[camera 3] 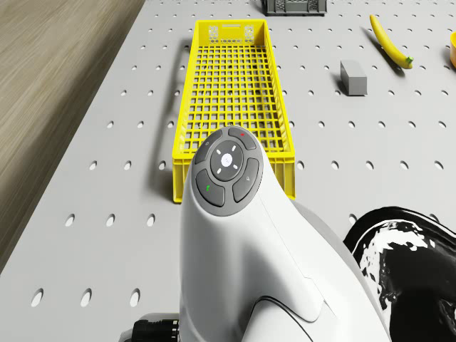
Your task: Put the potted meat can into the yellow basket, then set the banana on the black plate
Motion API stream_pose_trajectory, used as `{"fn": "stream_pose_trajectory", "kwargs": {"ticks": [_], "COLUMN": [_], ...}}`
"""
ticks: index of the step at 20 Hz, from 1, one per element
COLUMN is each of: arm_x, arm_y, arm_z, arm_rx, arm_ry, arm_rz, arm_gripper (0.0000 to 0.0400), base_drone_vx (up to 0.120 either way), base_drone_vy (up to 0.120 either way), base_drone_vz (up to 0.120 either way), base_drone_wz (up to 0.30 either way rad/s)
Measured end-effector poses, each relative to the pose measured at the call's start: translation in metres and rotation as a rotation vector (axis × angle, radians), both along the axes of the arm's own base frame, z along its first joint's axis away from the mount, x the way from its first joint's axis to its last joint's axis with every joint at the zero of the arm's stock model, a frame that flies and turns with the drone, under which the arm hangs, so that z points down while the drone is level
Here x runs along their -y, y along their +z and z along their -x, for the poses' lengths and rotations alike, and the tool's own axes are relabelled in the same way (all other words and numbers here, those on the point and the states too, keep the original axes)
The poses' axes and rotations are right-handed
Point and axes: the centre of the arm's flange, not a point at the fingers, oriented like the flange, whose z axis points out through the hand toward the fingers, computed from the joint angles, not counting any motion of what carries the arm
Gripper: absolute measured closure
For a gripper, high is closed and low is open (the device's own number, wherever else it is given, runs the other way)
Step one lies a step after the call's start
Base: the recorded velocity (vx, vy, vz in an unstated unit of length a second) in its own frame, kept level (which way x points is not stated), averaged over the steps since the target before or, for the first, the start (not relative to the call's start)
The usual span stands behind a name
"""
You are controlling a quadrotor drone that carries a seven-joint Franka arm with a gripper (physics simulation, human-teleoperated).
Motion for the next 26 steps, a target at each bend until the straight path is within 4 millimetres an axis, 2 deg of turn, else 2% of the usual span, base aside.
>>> {"fn": "stream_pose_trajectory", "kwargs": {"ticks": [6, 10, 18, 25, 26], "arm_x": [0.0, 0.0, 0.0, -0.003, -0.003], "arm_y": [0.0, 0.003, 0.025, 0.031, 0.031], "arm_z": [0.0, 0.0, 0.0, 0.0, 0.0], "arm_rx": [0.0, 0.0, 0.0, 0.0, 0.0], "arm_ry": [0.0, 0.0, 0.0, 0.0, 0.0], "arm_rz": [0.0, 0.0, 0.0, 0.0, 0.0], "arm_gripper": [0.0, 0.0, 0.0, 0.0, 0.0023], "base_drone_vx": [0.113, 0.0, 0.0, 0.0, 0.0], "base_drone_vy": [0.0, 0.0, 0.0, 0.0, 0.0], "base_drone_vz": [0.0, 0.0, 0.0, 0.0, 0.0], "base_drone_wz": [0.0, 0.0, 0.0, 0.0, 0.0]}}
